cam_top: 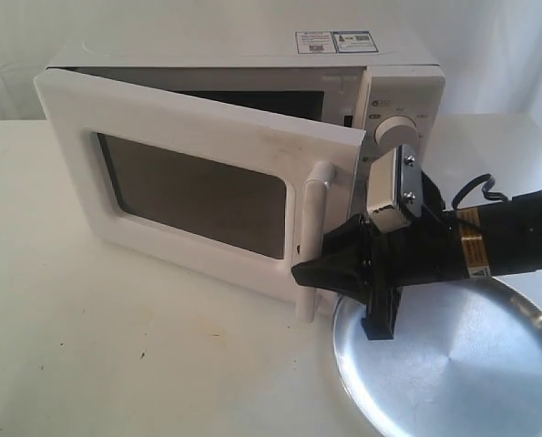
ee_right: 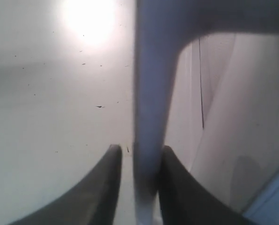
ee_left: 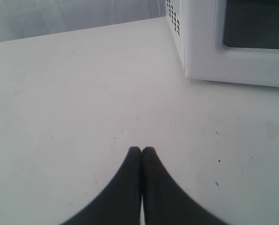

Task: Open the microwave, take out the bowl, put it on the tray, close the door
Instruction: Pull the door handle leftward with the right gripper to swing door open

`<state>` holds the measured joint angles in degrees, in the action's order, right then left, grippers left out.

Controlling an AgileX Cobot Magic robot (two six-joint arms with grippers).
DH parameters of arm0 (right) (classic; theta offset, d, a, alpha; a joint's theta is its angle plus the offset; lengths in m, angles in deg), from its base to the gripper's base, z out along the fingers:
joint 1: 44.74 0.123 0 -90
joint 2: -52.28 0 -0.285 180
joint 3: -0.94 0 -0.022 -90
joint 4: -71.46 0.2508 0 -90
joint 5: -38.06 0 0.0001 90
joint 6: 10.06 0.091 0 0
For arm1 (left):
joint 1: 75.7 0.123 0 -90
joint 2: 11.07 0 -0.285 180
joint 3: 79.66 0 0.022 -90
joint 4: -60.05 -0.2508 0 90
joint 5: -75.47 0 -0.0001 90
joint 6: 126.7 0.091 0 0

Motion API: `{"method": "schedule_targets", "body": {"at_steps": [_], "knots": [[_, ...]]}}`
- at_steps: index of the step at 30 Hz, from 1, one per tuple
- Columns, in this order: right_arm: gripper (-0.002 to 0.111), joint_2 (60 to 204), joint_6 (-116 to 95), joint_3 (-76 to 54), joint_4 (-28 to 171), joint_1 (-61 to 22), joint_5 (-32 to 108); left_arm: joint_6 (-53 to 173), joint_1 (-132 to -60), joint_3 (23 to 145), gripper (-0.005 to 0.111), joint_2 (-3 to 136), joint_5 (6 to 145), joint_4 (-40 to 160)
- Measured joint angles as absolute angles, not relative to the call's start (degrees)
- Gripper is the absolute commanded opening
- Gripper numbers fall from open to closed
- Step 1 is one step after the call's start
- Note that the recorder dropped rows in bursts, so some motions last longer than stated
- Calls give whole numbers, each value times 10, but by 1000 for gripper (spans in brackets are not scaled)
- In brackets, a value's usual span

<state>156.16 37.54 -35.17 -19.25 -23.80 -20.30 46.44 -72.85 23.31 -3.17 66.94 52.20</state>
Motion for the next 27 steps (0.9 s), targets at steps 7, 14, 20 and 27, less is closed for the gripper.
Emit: {"method": "schedule_targets", "body": {"at_steps": [7,14,20,27], "knots": [[60,1552,430,-352,-212,-238,-207,464,-729,233,0,-32,669,522],[45,1547,509,-353,-205,-238,-194,464,-729,233,0,-32,669,522],[45,1525,636,-395,-221,-237,-175,464,-729,233,0,-32,669,522],[28,1498,764,-467,-283,-230,-50,464,-729,233,0,-32,669,522]]}}
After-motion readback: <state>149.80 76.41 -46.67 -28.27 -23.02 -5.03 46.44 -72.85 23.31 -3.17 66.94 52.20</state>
